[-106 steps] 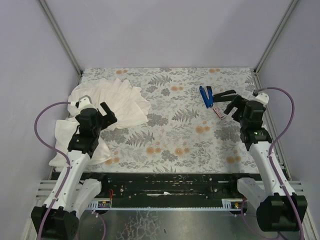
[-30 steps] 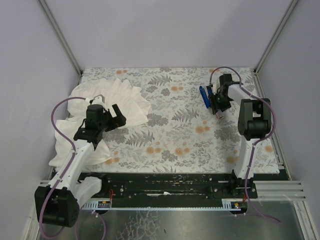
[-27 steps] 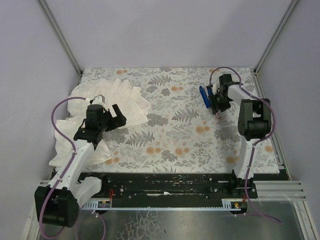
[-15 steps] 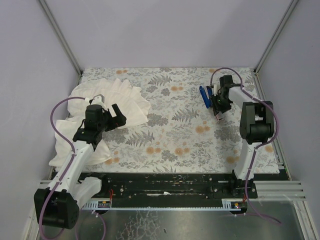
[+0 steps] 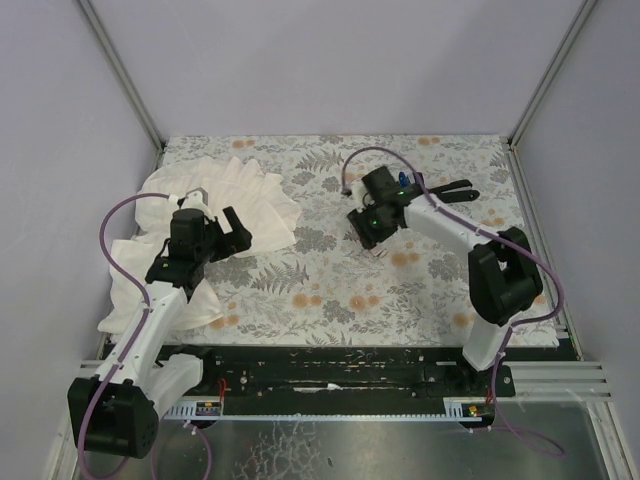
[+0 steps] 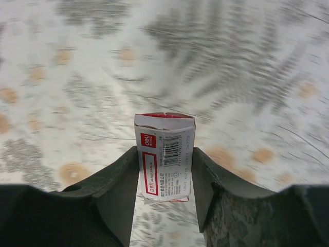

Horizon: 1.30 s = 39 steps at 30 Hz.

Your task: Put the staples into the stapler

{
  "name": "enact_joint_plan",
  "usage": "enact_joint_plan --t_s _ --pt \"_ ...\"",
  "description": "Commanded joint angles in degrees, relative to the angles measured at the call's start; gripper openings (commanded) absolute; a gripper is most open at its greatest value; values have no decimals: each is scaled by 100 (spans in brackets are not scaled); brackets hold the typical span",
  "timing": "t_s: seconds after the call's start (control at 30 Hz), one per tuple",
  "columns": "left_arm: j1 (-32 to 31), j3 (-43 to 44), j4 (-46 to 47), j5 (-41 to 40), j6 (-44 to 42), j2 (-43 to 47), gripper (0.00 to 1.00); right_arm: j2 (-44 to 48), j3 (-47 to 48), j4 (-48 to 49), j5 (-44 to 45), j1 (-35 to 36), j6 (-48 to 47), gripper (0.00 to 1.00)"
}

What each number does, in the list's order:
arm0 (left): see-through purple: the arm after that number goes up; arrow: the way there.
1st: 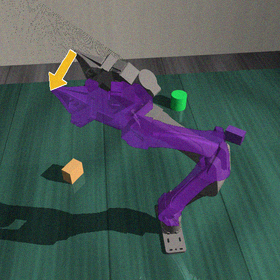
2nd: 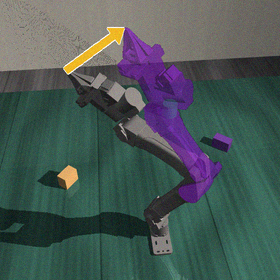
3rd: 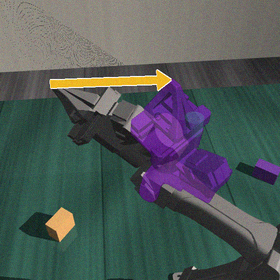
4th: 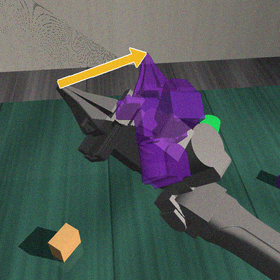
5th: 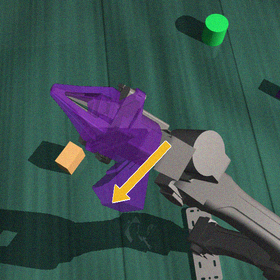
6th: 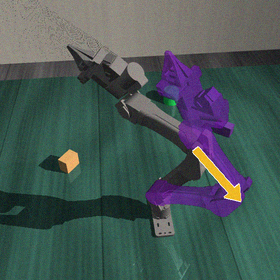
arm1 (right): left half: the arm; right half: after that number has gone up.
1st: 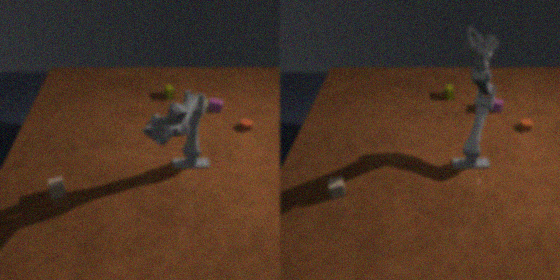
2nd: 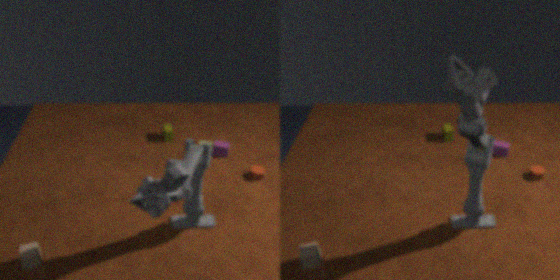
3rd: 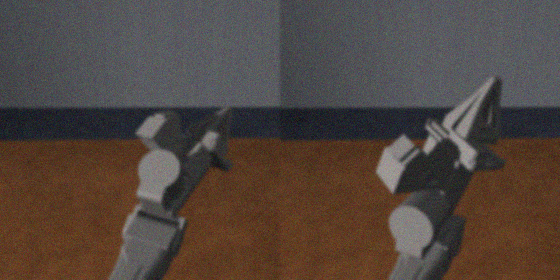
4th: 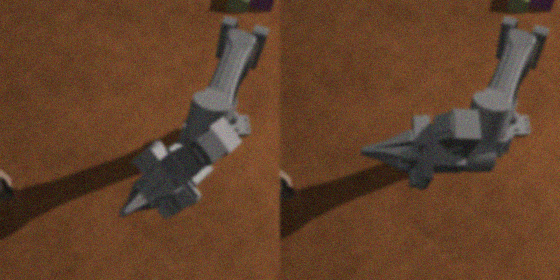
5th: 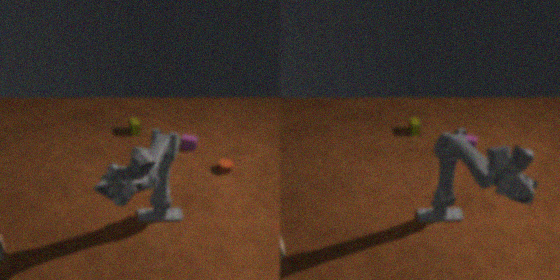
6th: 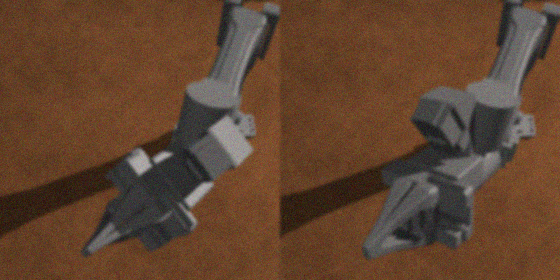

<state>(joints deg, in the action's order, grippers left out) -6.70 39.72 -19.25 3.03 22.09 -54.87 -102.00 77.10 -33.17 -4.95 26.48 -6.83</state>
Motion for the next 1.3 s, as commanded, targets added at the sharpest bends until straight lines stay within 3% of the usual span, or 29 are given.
enact_joint_plan --t_s 0.0,0.27,0.53,0.8,0.97,1.13,1.27 --pt "11 202 230 -157 -65 48 100 -156 17 107 -266 870 428 49" --pt "11 176 235 -197 -43 147 100 -573 -46 228 117 1825 681 50" --pt "13 158 215 -262 -3 188 100 -244 -385 442 354 1870 946 71" --pt "10 169 327 -345 82 260 100 598 -658 696 249 1870 1737 72" --pt "10 485 627 -370 138 261 100 1615 -1593 986 -128 1870 2910 72" --pt "6 813 1194 -137 57 -165 100 2419 -3170 2544 -553 1875 4192 69" --pt "12 915 1291 -60 -184 -537 100 2650 -3842 3332 -577 1928 4625 68"
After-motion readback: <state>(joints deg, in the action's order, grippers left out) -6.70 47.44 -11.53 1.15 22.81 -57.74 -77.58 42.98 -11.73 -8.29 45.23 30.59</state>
